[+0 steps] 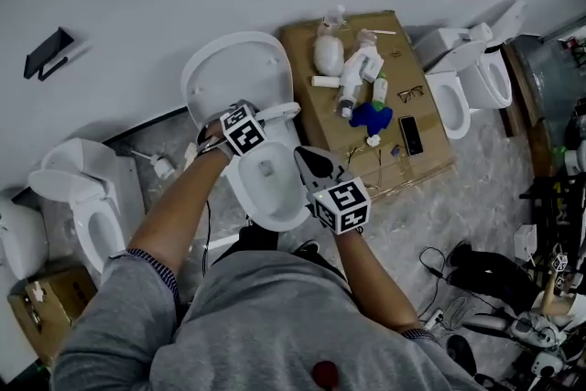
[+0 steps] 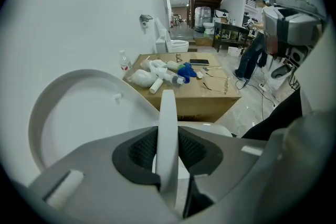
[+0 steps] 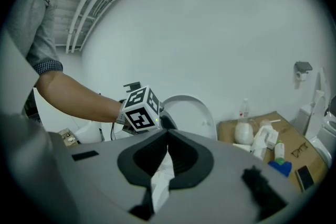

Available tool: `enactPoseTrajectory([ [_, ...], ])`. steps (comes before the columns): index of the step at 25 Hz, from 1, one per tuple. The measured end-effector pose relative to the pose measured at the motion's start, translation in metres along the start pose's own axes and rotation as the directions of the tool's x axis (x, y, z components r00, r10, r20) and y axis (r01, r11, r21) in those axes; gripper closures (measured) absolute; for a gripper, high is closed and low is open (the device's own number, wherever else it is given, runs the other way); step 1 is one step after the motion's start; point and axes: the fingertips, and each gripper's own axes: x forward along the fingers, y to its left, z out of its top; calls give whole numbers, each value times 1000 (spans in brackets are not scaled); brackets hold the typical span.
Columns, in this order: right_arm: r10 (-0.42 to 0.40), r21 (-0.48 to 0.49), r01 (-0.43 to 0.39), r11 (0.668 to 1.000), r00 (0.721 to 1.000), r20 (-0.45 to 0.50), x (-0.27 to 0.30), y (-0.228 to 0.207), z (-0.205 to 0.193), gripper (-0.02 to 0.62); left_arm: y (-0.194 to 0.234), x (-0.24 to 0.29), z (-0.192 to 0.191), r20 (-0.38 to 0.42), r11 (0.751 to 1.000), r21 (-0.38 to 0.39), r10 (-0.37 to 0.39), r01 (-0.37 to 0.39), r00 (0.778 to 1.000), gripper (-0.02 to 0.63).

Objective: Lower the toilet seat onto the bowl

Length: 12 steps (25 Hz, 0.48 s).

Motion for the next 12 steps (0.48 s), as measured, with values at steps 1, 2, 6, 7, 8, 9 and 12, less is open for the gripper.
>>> enactPoseTrajectory([
  [1,3,4,-3,1000,1000,-2,-5,0,-3,581,-8,1,-1,-4,1000,1,-4,4,1000,503],
  [2,6,9,-6,1000,1000,-3,-9,1,-6,581,-15,1,-2,-8,1000,0,-8,8,1000,503],
  [6,12,13,-12,1000,1000,4,-22,1,-10,581,-32,1,-4,-16,1000,-7,-15,14,1000,499],
  [7,12,11,-12,1000,1000,4,-26,2,-11,581,-36,1,-5,-22,1000,-6,-17,17,1000,499],
  [8,11,10,-11,1000,1000,4,-30,2,-13,581,-42,2,-6,-28,1000,-3,-20,20,999,497],
  [9,11,10,-11,1000,1000,4,-33,2,-14,581,-47,2,-6,-33,1000,1,-24,24,999,497],
  [12,11,7,-11,1000,1000,-2,-40,1,-18,581,-59,4,-8,-39,1000,-1,-32,32,999,494],
])
